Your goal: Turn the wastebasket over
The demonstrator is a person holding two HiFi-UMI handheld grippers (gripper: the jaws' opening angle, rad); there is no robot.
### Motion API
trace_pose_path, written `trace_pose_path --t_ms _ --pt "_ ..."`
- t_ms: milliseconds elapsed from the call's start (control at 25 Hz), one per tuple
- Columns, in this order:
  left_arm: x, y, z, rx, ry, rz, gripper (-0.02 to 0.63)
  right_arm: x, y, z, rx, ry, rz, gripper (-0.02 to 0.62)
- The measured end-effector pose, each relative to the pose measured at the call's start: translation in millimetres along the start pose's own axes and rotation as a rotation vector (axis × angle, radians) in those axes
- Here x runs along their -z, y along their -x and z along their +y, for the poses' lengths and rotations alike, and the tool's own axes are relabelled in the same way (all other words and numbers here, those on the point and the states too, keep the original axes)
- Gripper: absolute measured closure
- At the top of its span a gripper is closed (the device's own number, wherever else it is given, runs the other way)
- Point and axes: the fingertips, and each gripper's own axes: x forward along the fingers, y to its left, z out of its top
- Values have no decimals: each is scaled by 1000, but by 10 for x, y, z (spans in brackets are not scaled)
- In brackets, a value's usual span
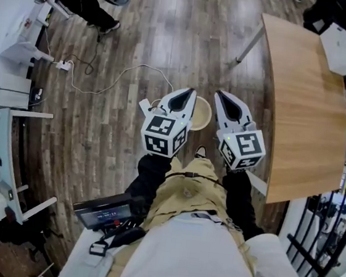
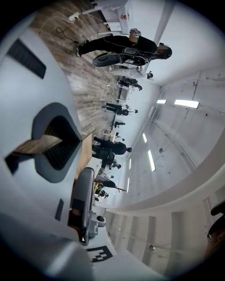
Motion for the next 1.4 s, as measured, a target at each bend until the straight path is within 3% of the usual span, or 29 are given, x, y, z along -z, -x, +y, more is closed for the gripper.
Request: trace_pose_path --t_ms 440,920,1400 --pt "-810 100 -68 -5 -102 -129 604 -735 0 28 -26 103 -110 574" --pt "-1038 107 -53 -11 -120 -173 604 -1009 2 -11 -10 160 -156 574" --pt "-1012 45 -123 9 -118 -157 604 -1037 63 -99 25 160 -177 574"
